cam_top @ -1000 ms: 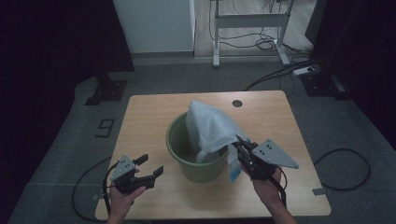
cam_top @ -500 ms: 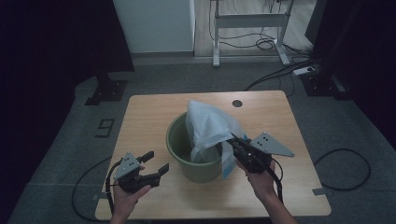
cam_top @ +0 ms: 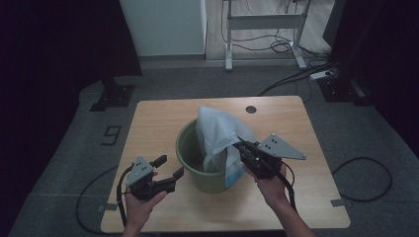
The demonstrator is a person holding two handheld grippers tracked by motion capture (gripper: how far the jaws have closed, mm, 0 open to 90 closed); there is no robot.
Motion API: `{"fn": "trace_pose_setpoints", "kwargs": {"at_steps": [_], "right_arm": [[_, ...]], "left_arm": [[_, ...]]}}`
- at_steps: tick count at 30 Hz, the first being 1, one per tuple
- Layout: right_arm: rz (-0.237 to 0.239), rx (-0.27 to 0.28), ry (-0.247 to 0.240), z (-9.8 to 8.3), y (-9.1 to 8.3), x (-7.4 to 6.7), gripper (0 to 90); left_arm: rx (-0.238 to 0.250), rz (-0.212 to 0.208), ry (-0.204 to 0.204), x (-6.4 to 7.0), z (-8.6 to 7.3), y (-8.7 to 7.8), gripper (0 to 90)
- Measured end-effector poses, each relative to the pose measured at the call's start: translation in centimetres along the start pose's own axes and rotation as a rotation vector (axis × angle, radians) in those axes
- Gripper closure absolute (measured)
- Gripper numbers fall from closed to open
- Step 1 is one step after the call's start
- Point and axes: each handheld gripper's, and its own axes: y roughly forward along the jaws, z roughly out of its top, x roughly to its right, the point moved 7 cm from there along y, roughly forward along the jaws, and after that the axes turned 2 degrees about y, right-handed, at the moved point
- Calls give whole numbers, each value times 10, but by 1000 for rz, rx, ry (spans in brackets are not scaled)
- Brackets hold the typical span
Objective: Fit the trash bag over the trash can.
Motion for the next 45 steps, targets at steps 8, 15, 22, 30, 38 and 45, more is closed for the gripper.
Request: {"fn": "trace_pose_setpoints", "kwargs": {"at_steps": [8, 15, 22, 30, 38, 45], "right_arm": [[28, -22, -4, -2, 11, -8, 886], [51, -25, 8, 0, 14, -12, 886], [54, -24, 9, 0, 15, -14, 886], [56, -27, 10, -1, 17, -14, 885], [60, -27, 15, -2, 16, -14, 885], [62, -28, 20, -2, 16, -14, 885]], "left_arm": [[-7, -15, 17, 7, 1, 7, 254], [-4, -11, 32, 15, 7, 12, 252], [6, 2, 42, 23, 18, 22, 253], [-6, 16, 61, 34, 22, 37, 273], [-20, 28, 83, 36, 26, 45, 390], [-26, 27, 90, 41, 27, 50, 438]]}}
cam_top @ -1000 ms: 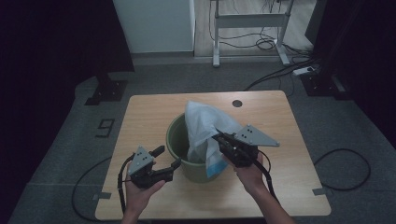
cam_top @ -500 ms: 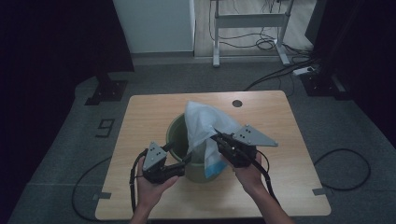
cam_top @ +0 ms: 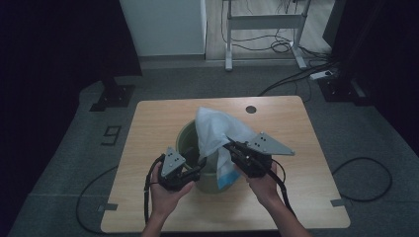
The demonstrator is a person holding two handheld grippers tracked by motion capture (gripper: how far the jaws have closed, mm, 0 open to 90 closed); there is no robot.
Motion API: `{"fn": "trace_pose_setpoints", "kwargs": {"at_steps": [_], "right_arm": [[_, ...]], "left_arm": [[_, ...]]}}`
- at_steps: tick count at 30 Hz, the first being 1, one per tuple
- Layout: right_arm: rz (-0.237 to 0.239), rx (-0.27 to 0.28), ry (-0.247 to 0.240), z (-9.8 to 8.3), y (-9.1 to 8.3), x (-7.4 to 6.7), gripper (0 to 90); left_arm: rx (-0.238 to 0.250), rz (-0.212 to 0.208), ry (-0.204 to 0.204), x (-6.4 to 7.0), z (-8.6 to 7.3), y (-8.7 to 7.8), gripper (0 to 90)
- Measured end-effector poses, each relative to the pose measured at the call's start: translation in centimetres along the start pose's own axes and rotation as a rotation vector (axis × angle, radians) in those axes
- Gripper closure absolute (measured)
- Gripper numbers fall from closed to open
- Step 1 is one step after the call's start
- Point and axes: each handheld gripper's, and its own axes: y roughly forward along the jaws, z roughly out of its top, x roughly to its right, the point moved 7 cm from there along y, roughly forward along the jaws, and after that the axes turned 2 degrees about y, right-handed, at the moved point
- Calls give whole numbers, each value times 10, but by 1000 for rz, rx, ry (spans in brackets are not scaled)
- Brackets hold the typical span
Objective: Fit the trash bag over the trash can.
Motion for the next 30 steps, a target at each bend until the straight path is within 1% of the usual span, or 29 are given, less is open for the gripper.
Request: {"fn": "trace_pose_setpoints", "kwargs": {"at_steps": [4, 5, 6, 9, 11, 12, 15, 18, 20, 21, 22, 23, 25, 27, 28, 30], "right_arm": [[-2, 2, 4, 1, 0, 0, 884], [-2, 2, 5, 1, 0, 0, 885], [-3, 3, 3, 1, 0, 0, 885], [-1, 3, 0, 0, -1, 0, 884], [0, 2, 2, 0, -2, 1, 884], [0, 1, 3, -1, -2, 1, 884], [2, -1, 10, -3, -2, 2, 882], [12, -5, 12, -5, -2, 2, 869], [18, -9, 11, -6, -2, 2, 839], [23, -10, 12, -7, -3, 2, 813], [28, -12, 13, -8, -3, 1, 753], [27, -14, 13, -8, -4, 1, 660], [24, -19, 13, -10, -6, -2, 523], [18, -25, 22, -14, -11, -6, 423], [17, -26, 27, -16, -14, -7, 386], [26, -32, 31, -21, -20, -9, 361]], "left_arm": [[-4, 5, 11, 4, 1, 3, 444], [-5, 16, 15, 3, 2, 3, 469], [-2, 23, 8, 3, 2, 4, 500], [6, 23, 2, 1, 4, 3, 620], [5, 8, 7, 1, 4, 3, 687], [3, -9, 13, 1, 4, 3, 721], [3, -28, 18, 1, 5, 3, 819], [4, -47, 13, 0, 4, 4, 865], [10, -53, 7, -1, 5, 4, 891], [13, -57, -2, -2, 5, 3, 896], [16, -59, -10, -3, 5, 3, 898], [18, -59, -12, -4, 5, 2, 899], [21, -55, -20, -7, 6, 1, 899], [22, -52, -40, -11, 6, -2, 900], [25, -48, -47, -12, 6, -2, 900], [32, -38, -60, -17, 6, -5, 900]]}}
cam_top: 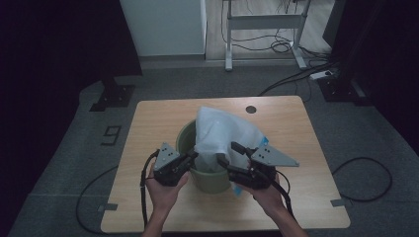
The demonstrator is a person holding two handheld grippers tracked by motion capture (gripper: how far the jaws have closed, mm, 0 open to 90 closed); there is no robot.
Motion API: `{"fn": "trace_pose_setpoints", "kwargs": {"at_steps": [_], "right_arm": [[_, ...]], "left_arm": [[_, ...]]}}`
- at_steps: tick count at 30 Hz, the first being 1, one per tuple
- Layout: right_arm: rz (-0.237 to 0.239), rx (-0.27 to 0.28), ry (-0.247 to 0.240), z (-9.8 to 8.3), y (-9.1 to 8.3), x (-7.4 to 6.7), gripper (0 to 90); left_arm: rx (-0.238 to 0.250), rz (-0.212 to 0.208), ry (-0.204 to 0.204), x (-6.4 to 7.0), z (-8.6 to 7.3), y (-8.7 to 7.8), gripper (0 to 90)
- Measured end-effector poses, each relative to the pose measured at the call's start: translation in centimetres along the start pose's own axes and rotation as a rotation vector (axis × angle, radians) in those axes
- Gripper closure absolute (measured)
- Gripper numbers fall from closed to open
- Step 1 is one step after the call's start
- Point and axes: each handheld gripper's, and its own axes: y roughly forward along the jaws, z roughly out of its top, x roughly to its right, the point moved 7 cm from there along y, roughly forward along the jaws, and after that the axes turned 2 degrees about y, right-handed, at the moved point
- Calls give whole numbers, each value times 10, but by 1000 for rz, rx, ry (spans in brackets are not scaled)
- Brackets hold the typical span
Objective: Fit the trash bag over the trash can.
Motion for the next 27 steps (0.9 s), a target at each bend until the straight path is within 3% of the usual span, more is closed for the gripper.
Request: {"fn": "trace_pose_setpoints", "kwargs": {"at_steps": [10, 23, 27], "right_arm": [[23, -15, -9, -33, -35, -3, 296], [-74, -32, 54, -76, -52, 20, 214], [-96, -24, 68, -86, -56, 19, 188]], "left_arm": [[16, 22, -40, -12, -2, -8, 900], [12, 34, -67, -21, -7, -9, 900], [11, 37, -69, -21, -8, -10, 900]]}}
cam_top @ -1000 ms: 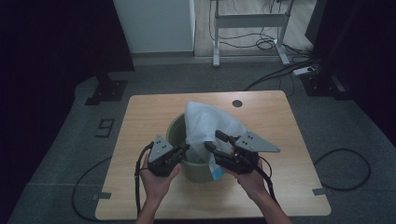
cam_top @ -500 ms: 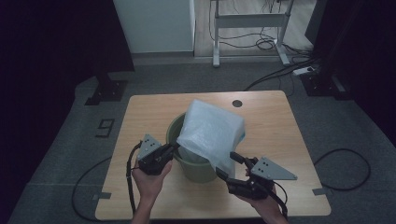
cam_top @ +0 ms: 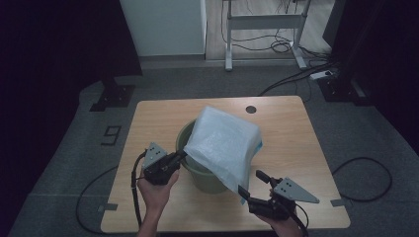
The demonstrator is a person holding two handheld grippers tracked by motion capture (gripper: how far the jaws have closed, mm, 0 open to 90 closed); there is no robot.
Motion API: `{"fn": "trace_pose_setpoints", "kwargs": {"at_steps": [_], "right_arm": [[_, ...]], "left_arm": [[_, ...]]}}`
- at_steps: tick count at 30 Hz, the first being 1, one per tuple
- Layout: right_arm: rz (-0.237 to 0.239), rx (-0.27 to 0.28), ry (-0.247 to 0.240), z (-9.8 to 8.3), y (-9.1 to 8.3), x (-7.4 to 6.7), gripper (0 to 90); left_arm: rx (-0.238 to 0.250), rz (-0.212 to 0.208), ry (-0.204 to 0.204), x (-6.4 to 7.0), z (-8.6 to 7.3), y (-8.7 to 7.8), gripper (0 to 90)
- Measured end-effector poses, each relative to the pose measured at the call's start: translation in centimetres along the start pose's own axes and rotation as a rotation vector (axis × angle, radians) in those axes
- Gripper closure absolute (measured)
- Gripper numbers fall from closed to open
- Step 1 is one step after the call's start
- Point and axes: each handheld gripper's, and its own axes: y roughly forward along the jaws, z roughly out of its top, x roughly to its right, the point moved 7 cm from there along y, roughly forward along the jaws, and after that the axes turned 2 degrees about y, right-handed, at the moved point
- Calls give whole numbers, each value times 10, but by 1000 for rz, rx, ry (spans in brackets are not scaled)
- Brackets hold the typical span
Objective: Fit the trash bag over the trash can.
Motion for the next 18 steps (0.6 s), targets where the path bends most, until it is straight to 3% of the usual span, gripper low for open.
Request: {"fn": "trace_pose_setpoints", "kwargs": {"at_steps": [10, 18], "right_arm": [[-45, 11, -16, -14, -1, -11, 155], [-42, -14, -28, -29, 4, -23, 147]], "left_arm": [[4, -3, -14, -3, -1, -1, 900], [4, -2, -17, -3, 0, -1, 900]]}}
